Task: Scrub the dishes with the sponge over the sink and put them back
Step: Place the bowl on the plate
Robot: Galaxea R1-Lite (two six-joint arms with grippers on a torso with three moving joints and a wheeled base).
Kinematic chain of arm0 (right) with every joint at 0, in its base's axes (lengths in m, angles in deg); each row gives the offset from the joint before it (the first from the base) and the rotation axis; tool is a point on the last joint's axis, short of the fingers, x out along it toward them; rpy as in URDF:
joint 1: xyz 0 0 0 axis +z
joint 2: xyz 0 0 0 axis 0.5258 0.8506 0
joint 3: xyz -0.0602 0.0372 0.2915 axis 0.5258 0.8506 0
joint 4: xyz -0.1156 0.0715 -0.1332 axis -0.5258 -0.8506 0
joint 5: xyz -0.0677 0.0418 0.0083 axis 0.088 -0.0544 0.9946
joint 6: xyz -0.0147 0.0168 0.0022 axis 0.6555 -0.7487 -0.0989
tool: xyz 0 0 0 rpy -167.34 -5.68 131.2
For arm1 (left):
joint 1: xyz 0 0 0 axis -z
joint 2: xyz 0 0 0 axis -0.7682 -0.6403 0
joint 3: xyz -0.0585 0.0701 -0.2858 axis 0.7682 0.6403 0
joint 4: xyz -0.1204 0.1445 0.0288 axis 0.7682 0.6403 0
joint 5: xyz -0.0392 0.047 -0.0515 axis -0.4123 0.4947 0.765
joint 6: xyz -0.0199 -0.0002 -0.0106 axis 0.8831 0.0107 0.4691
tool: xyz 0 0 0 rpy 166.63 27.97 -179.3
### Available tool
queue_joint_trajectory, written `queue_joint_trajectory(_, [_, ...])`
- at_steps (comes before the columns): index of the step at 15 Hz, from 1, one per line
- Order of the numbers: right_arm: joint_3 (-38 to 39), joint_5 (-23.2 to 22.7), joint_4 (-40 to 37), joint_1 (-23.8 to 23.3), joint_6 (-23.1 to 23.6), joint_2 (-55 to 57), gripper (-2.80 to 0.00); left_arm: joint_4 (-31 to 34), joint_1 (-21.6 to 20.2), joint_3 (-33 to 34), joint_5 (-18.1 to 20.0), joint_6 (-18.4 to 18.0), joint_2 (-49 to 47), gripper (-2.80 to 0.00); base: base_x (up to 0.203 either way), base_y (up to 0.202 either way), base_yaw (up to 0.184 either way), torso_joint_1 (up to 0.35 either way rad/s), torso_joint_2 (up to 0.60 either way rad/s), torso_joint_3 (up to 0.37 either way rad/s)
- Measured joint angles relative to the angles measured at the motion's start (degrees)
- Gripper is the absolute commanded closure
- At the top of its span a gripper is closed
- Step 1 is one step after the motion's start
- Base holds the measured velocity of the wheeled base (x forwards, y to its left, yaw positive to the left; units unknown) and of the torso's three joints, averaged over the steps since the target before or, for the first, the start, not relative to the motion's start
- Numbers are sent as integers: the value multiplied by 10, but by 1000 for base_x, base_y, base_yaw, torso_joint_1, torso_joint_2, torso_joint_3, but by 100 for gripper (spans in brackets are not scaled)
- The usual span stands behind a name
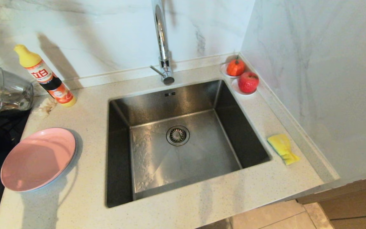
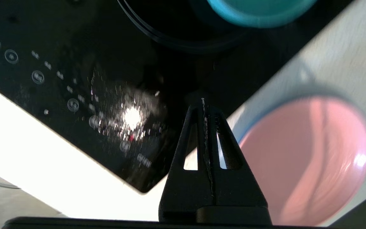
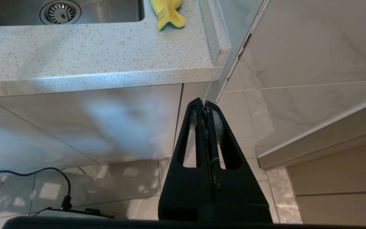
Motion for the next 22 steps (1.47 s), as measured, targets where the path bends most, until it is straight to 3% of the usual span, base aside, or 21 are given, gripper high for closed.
queue_joint_trajectory(2, [1,0,0,0,0,0,0,0,-7,-31,-2,29,-21,0,0,0,0,0,0,0])
queue_joint_trajectory(3, [1,0,0,0,0,0,0,0,-11,-46,-2,44,-32,-280,0,0,0,0,0,0])
queue_joint_trajectory(6, [1,0,0,0,0,0,0,1,-15,-82,-2,101,-61,-280,0,0,0,0,0,0])
queue_joint_trajectory(10, [1,0,0,0,0,0,0,-1,-15,-89,3,149,-85,-280,0,0,0,0,0,0])
queue_joint_trajectory(17, [1,0,0,0,0,0,0,-23,-14,-94,1,187,-126,-280,0,0,0,0,0,0])
queue_joint_trajectory(22, [1,0,0,0,0,0,0,-21,-15,-95,-4,191,-147,-280,0,0,0,0,0,0])
